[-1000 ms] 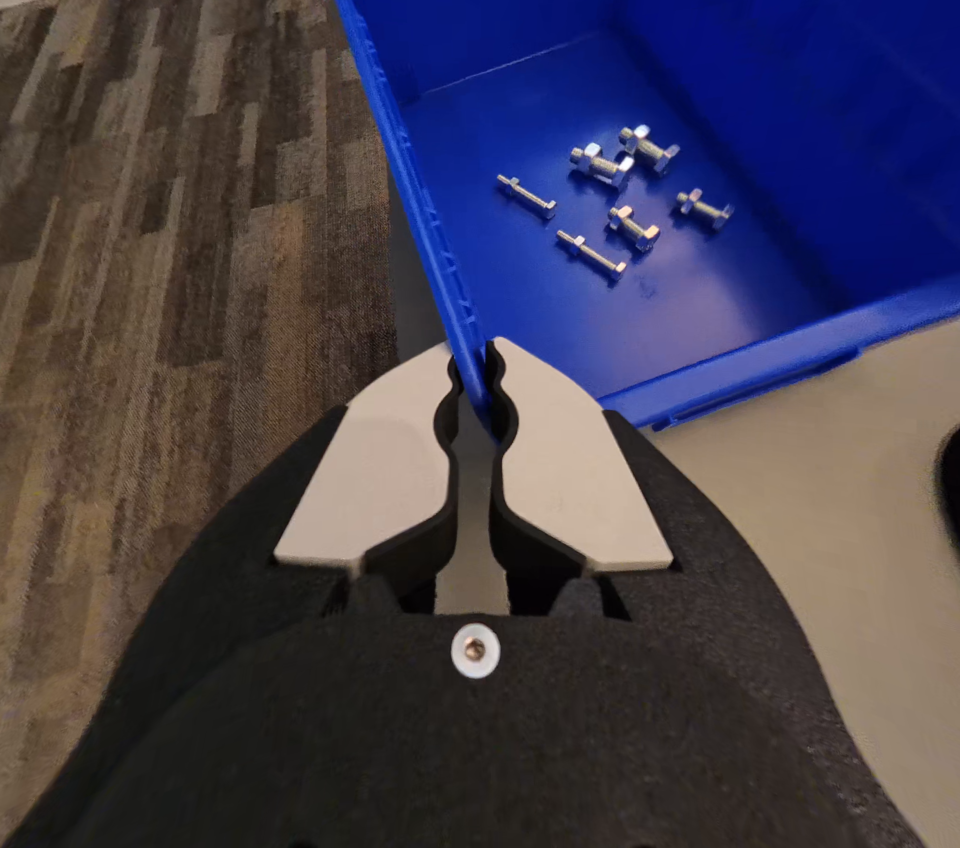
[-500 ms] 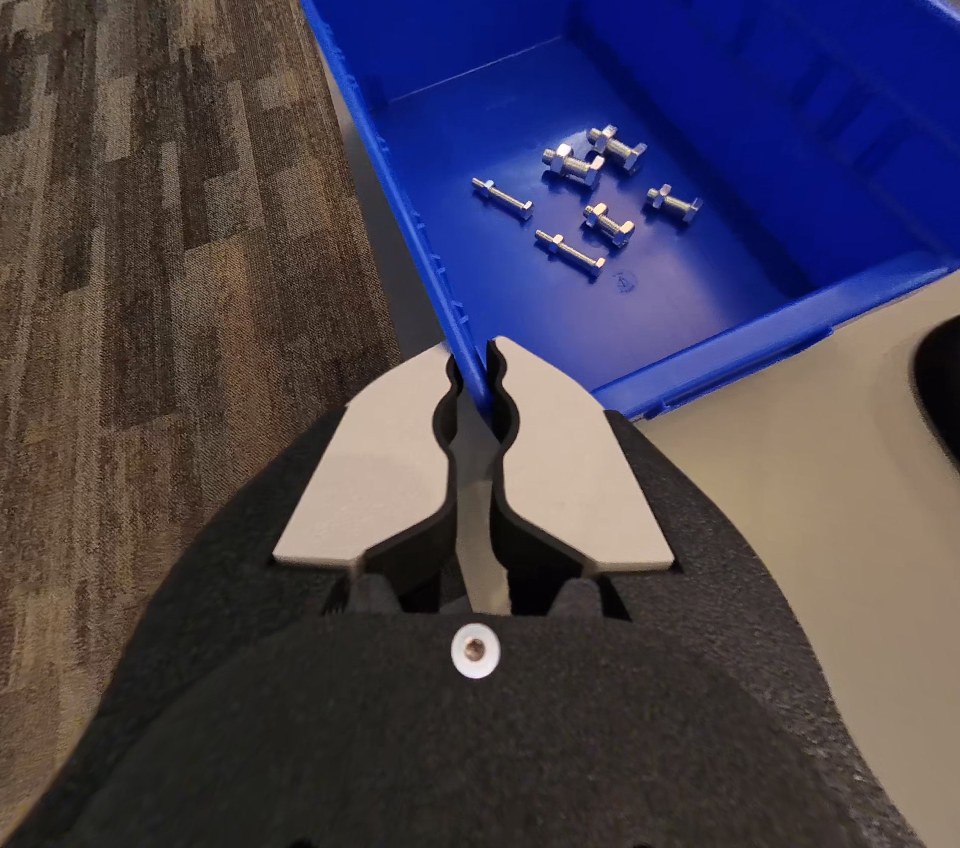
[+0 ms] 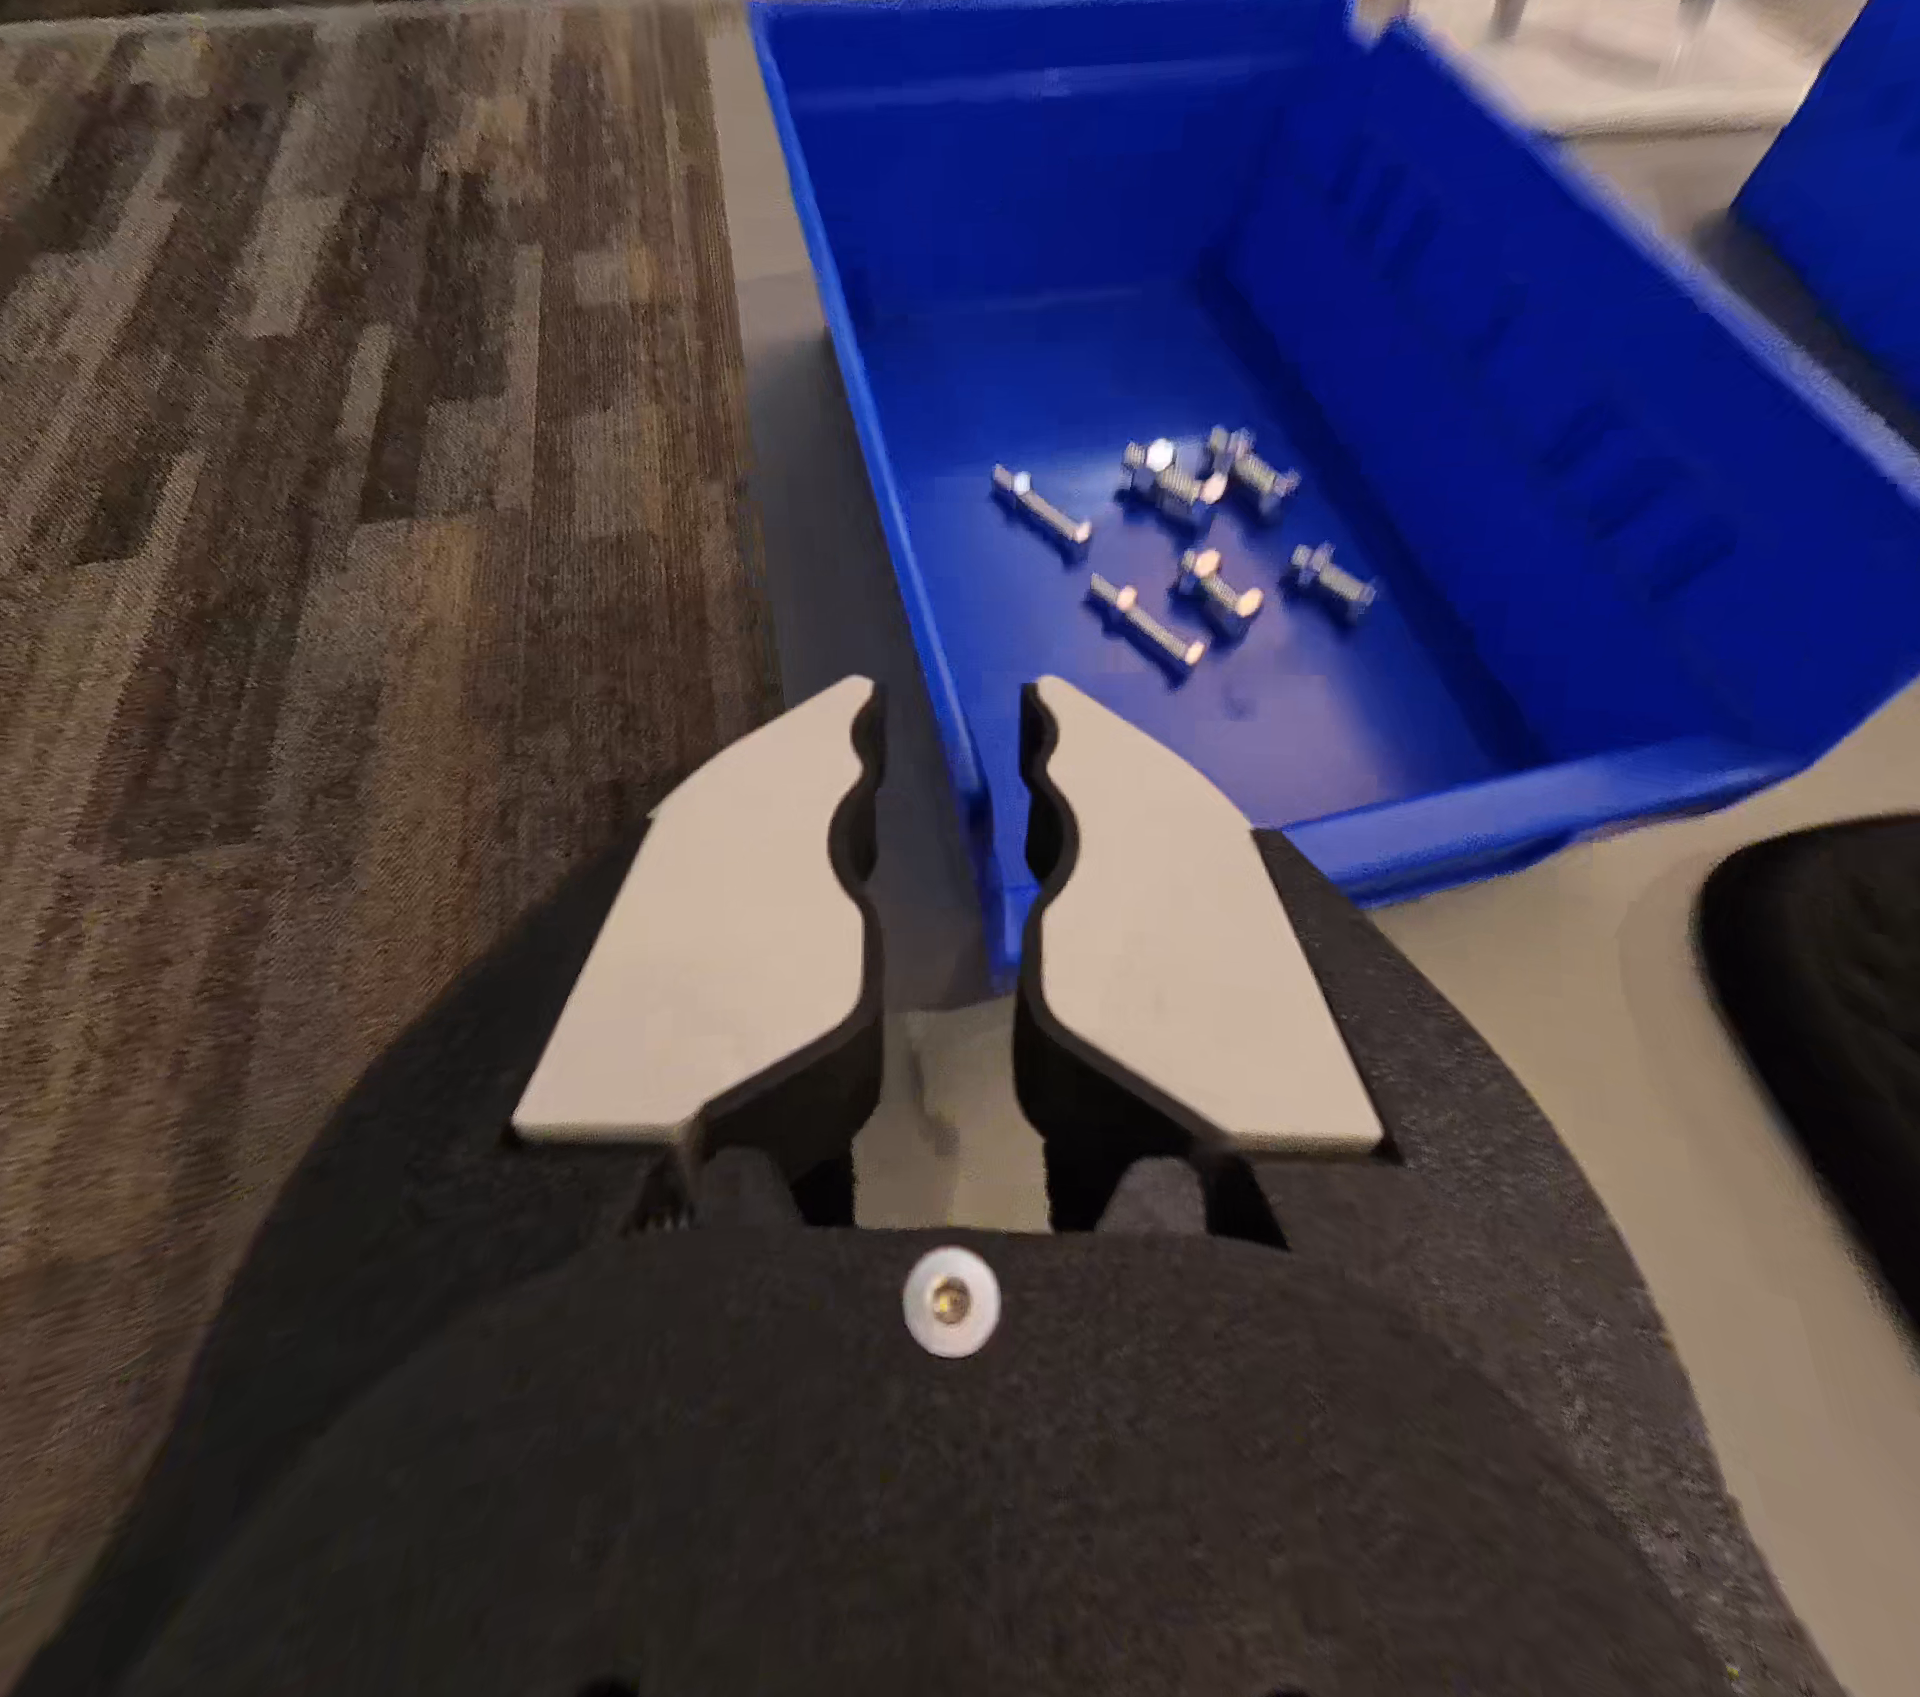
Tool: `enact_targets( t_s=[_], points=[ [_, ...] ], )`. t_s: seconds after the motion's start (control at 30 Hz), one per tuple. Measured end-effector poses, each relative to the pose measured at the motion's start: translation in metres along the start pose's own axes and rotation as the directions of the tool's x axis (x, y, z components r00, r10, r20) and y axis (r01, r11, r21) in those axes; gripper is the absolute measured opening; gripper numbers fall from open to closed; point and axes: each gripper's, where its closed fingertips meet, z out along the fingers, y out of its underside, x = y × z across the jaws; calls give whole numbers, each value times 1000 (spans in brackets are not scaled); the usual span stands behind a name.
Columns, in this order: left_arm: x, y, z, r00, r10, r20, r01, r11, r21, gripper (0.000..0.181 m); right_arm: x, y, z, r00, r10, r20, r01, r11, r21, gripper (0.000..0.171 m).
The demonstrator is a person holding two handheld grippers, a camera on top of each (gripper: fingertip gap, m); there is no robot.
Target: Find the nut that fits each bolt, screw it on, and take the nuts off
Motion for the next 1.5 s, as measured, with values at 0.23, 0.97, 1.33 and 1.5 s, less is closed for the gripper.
enact_targets(
  t_s=[0.23, 0.97, 1.33, 1.5],
  points=[
    [36, -51, -58, 998, -68, -5, 67, 960, 272, 23, -14, 13, 47, 999, 48, -15, -50, 980, -195, 59],
    [196, -63, -61, 980, -10, -199, 70, 953, 296, 21, 233, 61, -33, 966, 177, -188, -234, 908, -348, 4],
    [213, -77, -42, 992, 14, -124, 17, 968, 251, 21, 364, 106, -112, 931, 237, -277, -321, 893, -316, 4],
    [225, -84, -23, 991, 34, -129, -5, 976, 218, 21, 401, 119, -135, 913, 276, -300, -367, 878, -308, 3]
  ],
)
